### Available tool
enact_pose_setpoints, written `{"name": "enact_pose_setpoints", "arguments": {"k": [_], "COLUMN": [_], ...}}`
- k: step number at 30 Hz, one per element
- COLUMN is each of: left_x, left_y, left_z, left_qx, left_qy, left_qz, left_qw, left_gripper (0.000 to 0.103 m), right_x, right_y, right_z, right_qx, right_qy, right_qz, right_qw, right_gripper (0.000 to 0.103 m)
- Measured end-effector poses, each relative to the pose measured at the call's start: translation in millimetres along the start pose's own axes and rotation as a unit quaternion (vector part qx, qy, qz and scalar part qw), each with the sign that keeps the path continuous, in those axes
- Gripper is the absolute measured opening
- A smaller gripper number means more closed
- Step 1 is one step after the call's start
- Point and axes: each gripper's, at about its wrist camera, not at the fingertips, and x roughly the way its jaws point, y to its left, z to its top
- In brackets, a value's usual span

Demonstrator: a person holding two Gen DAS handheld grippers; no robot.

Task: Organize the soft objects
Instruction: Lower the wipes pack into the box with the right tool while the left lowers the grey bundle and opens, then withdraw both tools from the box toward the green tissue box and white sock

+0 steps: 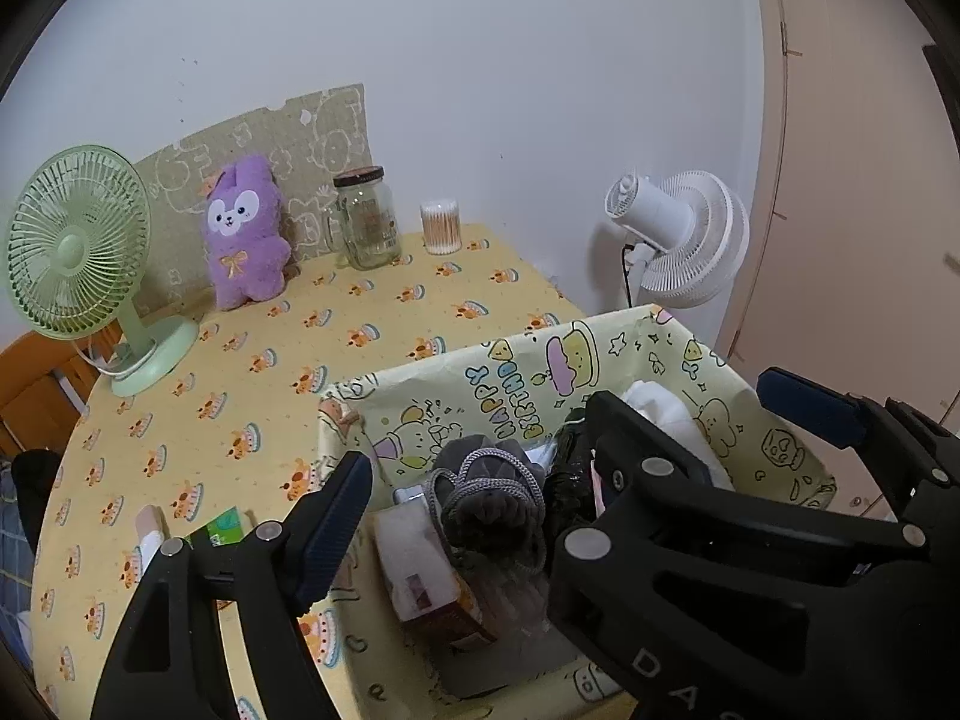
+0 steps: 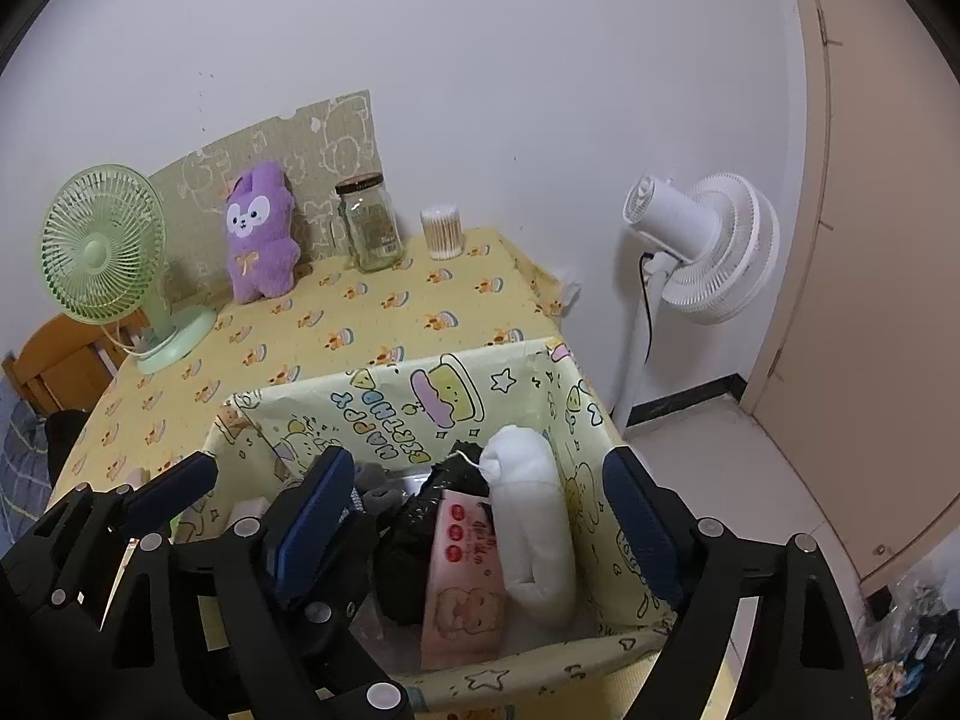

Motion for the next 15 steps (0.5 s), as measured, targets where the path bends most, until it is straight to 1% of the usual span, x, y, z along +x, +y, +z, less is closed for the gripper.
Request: {"name": "enact_pose_setpoints", "arguments": {"k": [5, 15], "left_x": [-12.5, -40.4], "left_y": [6.0, 24.6], "left_z": [-0.4, -5.4], "left_qx": [-0.004, -0.011], "left_qy": [-0.013, -0.039], "left_qz": [-0.001, 0.002], "left_qw": [0.9999, 0.9992], "left_gripper": [0.086, 0.088], "right_x": [-11.2, -39.7], "right_y": [7.6, 30.4], "right_z": [2.1, 0.3], "right_qx": [-0.006, -0.021], "right_qy": [-0.011, -0.038], "right_qz": [0.001, -0.007], "right_qw": [1.000, 0.999], "right_gripper": [0.088, 0.088]}}
